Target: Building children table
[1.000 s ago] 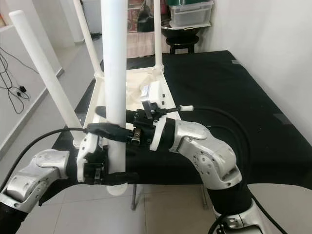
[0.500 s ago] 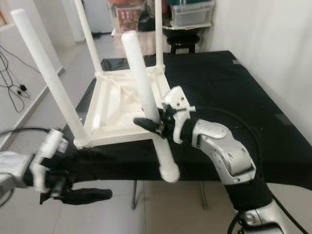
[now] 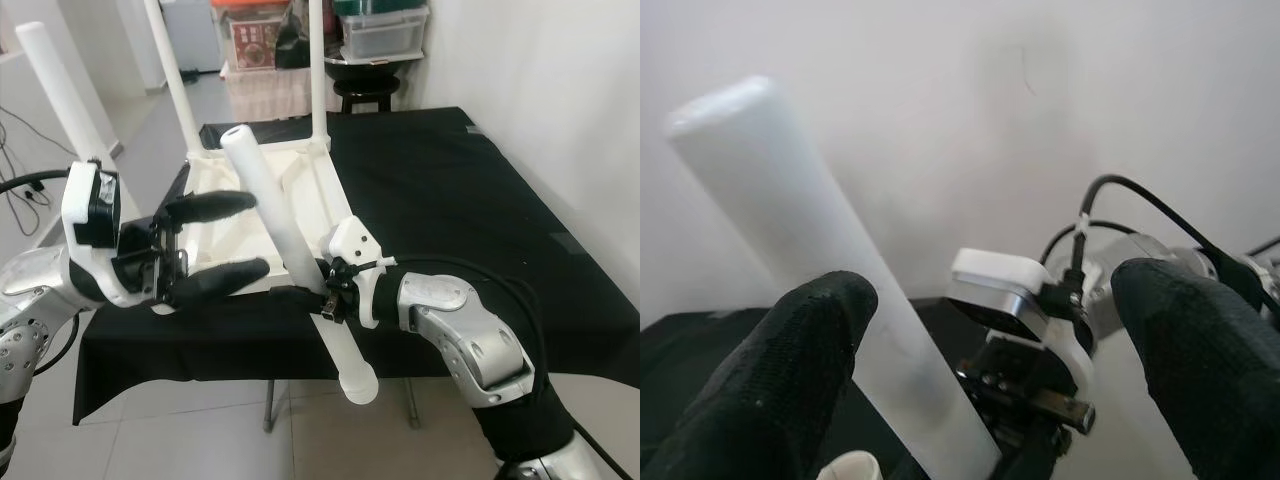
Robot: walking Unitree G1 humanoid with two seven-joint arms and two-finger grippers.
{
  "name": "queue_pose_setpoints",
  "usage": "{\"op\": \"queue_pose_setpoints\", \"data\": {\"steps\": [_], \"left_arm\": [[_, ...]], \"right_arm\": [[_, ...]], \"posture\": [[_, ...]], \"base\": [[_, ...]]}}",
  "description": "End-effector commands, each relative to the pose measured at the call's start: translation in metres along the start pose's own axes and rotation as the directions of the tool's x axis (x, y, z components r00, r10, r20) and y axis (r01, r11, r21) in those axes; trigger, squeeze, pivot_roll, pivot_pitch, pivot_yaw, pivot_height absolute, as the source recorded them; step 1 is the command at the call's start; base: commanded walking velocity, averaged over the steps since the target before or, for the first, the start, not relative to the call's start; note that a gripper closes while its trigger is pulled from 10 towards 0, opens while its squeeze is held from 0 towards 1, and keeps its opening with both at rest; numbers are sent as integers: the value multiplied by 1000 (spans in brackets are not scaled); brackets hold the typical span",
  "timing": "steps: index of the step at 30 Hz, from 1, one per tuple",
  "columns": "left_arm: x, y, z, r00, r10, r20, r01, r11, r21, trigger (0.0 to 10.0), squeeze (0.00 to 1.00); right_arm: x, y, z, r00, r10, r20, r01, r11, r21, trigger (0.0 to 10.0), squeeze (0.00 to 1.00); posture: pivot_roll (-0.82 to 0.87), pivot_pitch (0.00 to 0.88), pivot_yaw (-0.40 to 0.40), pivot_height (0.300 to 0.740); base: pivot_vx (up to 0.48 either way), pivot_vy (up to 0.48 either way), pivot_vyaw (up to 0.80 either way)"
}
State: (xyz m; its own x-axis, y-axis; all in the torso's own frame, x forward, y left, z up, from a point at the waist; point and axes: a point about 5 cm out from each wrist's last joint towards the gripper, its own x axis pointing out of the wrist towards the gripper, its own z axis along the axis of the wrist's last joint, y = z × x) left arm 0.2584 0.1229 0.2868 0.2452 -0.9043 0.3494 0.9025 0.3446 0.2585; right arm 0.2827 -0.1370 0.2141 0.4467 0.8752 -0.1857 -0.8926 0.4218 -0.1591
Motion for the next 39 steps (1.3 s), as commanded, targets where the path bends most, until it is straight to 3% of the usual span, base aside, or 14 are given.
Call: {"op": "queue_pose_setpoints", "data": {"steps": [1, 6, 12, 20, 25, 26, 28, 29, 39], "left_arm": [[0, 9, 3, 997, 81, 14, -81, 997, 16, 10000, 0], [3, 8, 4, 995, 97, 33, -97, 995, 1, 10000, 0], [6, 6, 2, 989, 133, 61, -131, 991, -30, 10000, 0], [9, 11, -1, 984, 164, 74, -159, 985, -66, 10000, 0], [18, 12, -5, 984, 158, 88, -146, 982, -122, 10000, 0], [21, 12, -5, 984, 152, 93, -139, 982, -128, 8863, 0], [22, 11, -5, 984, 148, 96, -135, 982, -132, 8863, 0], [24, 11, -5, 985, 140, 104, -125, 982, -139, 0, 0], [26, 6, -4, 990, 99, 102, -83, 984, -158, 0, 0]], "right_arm": [[8, 17, 5, 994, 107, 21, -106, 994, -31, 0, 0], [8, 13, 5, 996, 80, 31, -79, 996, -29, 0, 0], [2, 1, 13, 994, 19, 111, -16, 1000, -26, 0, 0], [6, 17, 16, 986, 128, 102, -121, 990, -69, 0, 0], [11, 24, 14, 983, 166, 82, -159, 983, -88, 0, 0], [12, 24, 12, 984, 165, 74, -158, 983, -91, 0, 0], [13, 24, 11, 984, 164, 69, -157, 983, -93, 0, 0], [14, 23, 9, 986, 153, 60, -147, 985, -92, 0, 0], [16, 17, 6, 994, 100, 44, -96, 991, -92, 0, 0]], "posture": [[-85, 0, 75, 740], [-81, 0, 74, 740], [-76, 0, 74, 740], [-77, 0, 79, 740], [-79, 0, 79, 740], [-79, 0, 79, 740], [-79, 0, 79, 740], [-79, 0, 80, 740], [-76, 0, 80, 740]], "base": [[0, 0, 0], [0, 0, 0], [0, 0, 0], [0, 0, 0], [0, 0, 0], [0, 0, 0], [0, 0, 0], [0, 0, 0], [0, 0, 0]]}}
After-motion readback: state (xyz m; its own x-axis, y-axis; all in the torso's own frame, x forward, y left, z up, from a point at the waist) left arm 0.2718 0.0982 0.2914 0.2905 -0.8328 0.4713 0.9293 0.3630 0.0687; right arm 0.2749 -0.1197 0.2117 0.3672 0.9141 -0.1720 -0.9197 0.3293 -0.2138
